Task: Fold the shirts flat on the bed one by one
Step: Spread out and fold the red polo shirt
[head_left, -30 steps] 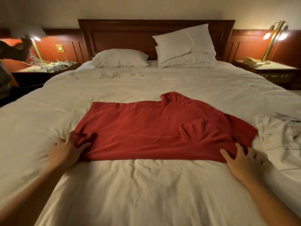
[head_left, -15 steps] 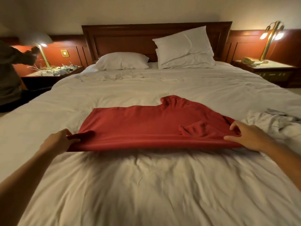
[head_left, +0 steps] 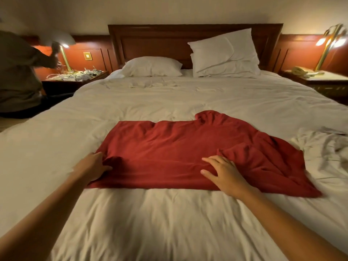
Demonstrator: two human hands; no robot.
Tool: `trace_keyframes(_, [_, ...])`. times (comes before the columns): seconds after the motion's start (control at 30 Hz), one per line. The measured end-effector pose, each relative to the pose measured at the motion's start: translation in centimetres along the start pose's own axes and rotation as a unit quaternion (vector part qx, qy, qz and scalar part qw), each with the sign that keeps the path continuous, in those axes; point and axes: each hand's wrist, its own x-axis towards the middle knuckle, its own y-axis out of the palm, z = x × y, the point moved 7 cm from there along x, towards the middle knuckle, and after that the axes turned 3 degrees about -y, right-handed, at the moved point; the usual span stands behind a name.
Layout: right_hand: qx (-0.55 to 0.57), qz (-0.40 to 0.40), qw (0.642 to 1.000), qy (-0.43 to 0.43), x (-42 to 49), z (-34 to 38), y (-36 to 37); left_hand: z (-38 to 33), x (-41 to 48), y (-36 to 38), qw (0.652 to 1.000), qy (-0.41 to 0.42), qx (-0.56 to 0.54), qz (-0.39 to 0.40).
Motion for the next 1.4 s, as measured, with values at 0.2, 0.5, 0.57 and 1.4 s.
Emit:
trace_keyframes(0.2, [-0.009,0.015,0.999,0.032,2.8,1.9,3.1,1.0,0.8,0.7,0.988,-0.020,-0.102,0.113])
trace_keyframes(0.5, [0.001,-0.038,0.999,-0.017,6.3,2.2,0.1,3.1,3.8,-2.8,0.905,-0.053,-0.422,0.003])
trace_keyframes(0.57, [-0.003,-0.028,0.999,-0.016,6.9,2.0,0.3,3.5,4.4,-2.7,0.888,-0.064,-0.456,0.001])
trace_keyframes(1.4, [-0.070,-0.076,0.994,0.039,4.6,0.5,3.6,5.7,-2.9,-2.3,0.832,-0.030,-0.550,0.071])
